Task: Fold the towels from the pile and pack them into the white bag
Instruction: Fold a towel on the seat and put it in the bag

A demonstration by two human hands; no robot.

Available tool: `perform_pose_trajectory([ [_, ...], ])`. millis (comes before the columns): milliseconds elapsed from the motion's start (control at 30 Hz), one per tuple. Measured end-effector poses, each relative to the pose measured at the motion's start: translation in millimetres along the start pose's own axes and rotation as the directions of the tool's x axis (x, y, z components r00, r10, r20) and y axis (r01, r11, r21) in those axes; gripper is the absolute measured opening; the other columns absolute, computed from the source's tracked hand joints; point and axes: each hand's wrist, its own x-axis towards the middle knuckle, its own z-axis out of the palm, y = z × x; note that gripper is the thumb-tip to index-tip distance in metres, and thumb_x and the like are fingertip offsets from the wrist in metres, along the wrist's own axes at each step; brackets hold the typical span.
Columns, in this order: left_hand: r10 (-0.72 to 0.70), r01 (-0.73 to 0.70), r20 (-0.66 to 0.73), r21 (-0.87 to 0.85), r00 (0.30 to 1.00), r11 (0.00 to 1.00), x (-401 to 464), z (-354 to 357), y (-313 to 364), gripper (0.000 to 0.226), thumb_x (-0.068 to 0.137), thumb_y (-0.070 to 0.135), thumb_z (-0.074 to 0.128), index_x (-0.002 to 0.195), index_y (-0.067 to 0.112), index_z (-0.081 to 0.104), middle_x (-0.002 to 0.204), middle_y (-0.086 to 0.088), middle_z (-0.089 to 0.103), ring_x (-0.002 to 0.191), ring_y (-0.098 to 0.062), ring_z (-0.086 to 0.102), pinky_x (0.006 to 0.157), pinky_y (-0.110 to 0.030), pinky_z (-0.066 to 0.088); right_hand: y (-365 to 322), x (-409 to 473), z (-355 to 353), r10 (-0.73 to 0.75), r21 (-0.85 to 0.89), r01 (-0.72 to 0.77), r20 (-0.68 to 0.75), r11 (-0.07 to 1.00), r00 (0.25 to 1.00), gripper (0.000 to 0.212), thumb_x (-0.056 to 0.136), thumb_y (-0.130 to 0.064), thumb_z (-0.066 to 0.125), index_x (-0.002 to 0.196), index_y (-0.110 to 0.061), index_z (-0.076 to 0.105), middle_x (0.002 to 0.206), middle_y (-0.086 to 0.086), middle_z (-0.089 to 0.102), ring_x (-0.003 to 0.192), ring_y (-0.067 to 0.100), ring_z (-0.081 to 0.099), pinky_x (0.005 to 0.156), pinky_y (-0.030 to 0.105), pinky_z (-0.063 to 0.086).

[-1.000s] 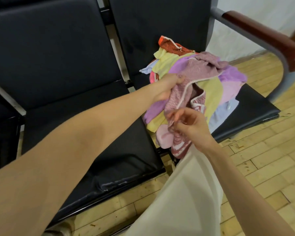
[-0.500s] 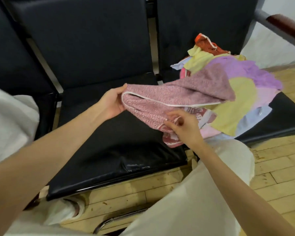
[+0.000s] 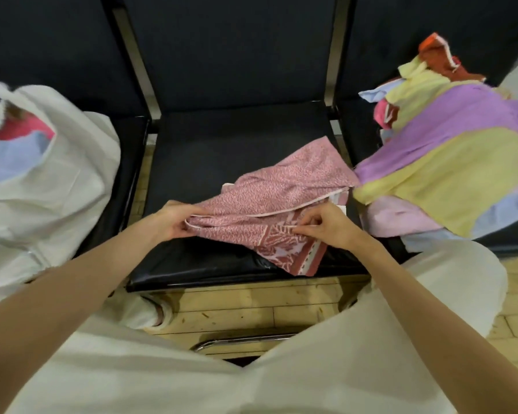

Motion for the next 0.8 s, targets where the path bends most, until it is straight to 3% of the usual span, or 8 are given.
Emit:
perform_pose_trajectory([
  [100, 0.048, -0.011, -0.155, 0.237, 0.987, 0.972, 7.7, 3.6, 2.6, 0.042, 0.077, 0.017, 0.075, 0.113, 0.002, 0.061, 0.112, -0.016, 0.066, 0.085, -0.021, 0.064, 0.065, -0.032, 0.052, 10.7, -5.0, -4.1, 0.029, 0.101, -0.027, -0.021, 0.994, 0.999, 0.012, 0.08, -0.012, 0.075, 0.081, 0.0, 0.072, 0.07, -0.007, 0.062, 0.058, -0.002, 0.054, 0.056, 0.012, 0.041],
  [167, 0.287, -0.078, -0.268, 0.591, 0.92, 0.803, 7.7, 16.1, 10.8, 0.045, 0.077, 0.025, 0.073, 0.116, 0.006, 0.061, 0.123, -0.018, 0.056, 0.109, -0.03, 0.057, 0.088, -0.036, 0.05, 15.7, -9.0, -8.7, 0.065, 0.197, -0.053, -0.054, 0.979, 0.996, 0.011, 0.079, -0.007, 0.074, 0.088, -0.001, 0.07, 0.078, -0.004, 0.064, 0.064, -0.002, 0.057, 0.062, 0.011, 0.046],
  [233, 0.567, -0.298, -0.149, 0.729, 0.81, 0.616, 5.4, 37.3, 26.1, 0.036, 0.08, 0.023, 0.068, 0.114, 0.012, 0.062, 0.122, -0.016, 0.052, 0.114, -0.031, 0.052, 0.097, -0.037, 0.045, 18.7, -12.6, -13.7, 0.084, 0.284, -0.064, -0.061, 0.957, 0.995, 0.016, 0.077, -0.001, 0.074, 0.093, -0.001, 0.069, 0.082, -0.004, 0.065, 0.068, -0.006, 0.059, 0.066, 0.009, 0.047],
  [300, 0.691, -0.546, 0.094, 0.692, 0.717, 0.473, 2.2, 65.9, 46.1, 0.022, 0.084, 0.016, 0.066, 0.105, 0.014, 0.067, 0.113, -0.008, 0.059, 0.102, -0.019, 0.058, 0.086, -0.023, 0.046, 22.2, -15.2, -18.2, 0.122, 0.359, -0.096, -0.05, 0.929, 0.991, 0.018, 0.076, 0.002, 0.074, 0.092, -0.004, 0.069, 0.083, -0.002, 0.066, 0.068, -0.006, 0.06, 0.064, 0.01, 0.048],
  [367, 0.662, -0.681, 0.3, 0.583, 0.687, 0.443, 0.3, 100.2, 65.1, 0.016, 0.086, 0.012, 0.066, 0.101, 0.015, 0.071, 0.108, 0.0, 0.066, 0.092, -0.006, 0.059, 0.076, -0.006, 0.044, 25.8, -17.3, -20.8, 0.179, 0.418, -0.143, -0.047, 0.897, 0.983, 0.015, 0.076, 0.001, 0.075, 0.087, -0.006, 0.069, 0.079, 0.002, 0.067, 0.062, -0.002, 0.061, 0.055, 0.013, 0.047],
  [467, 0.605, -0.761, 0.47, 0.482, 0.643, 0.434, 1.9, 152.4, 84.0, 0.015, 0.088, 0.01, 0.066, 0.101, 0.012, 0.073, 0.107, 0.003, 0.068, 0.094, -0.004, 0.06, 0.085, -0.01, 0.046, 30.5, -19.0, -19.4, 0.252, 0.432, -0.203, -0.059, 0.879, 0.966, 0.013, 0.073, 0.002, 0.077, 0.081, -0.002, 0.067, 0.069, 0.009, 0.064, 0.05, 0.003, 0.059, 0.047, 0.016, 0.047],
  [600, 0.587, -0.828, 0.588, 0.453, 0.557, 0.332, 9.7, 204.9, 89.2, 0.018, 0.089, 0.008, 0.064, 0.105, 0.005, 0.072, 0.106, -0.003, 0.07, 0.096, -0.009, 0.063, 0.081, -0.009, 0.046, 34.6, -20.0, -17.5, 0.305, 0.365, -0.26, -0.068, 0.894, 0.95, 0.015, 0.071, -0.001, 0.08, 0.073, -0.003, 0.065, 0.062, 0.013, 0.063, 0.041, 0.007, 0.056, 0.044, 0.018, 0.048],
  [800, 0.681, -0.838, 0.577, 0.536, 0.451, 0.101, 23.1, 238.2, 80.5, 0.016, 0.083, 0.017, 0.072, 0.097, 0.008, 0.07, 0.092, -0.005, 0.069, 0.081, -0.013, 0.063, 0.072, -0.025, 0.053, 37.6, -19.7, -19.6, 0.315, 0.368, -0.264, -0.085, 0.892, 0.945, 0.013, 0.072, -0.001, 0.08, 0.07, -0.002, 0.066, 0.064, 0.016, 0.065, 0.047, 0.014, 0.057, 0.049, 0.023, 0.052],
])
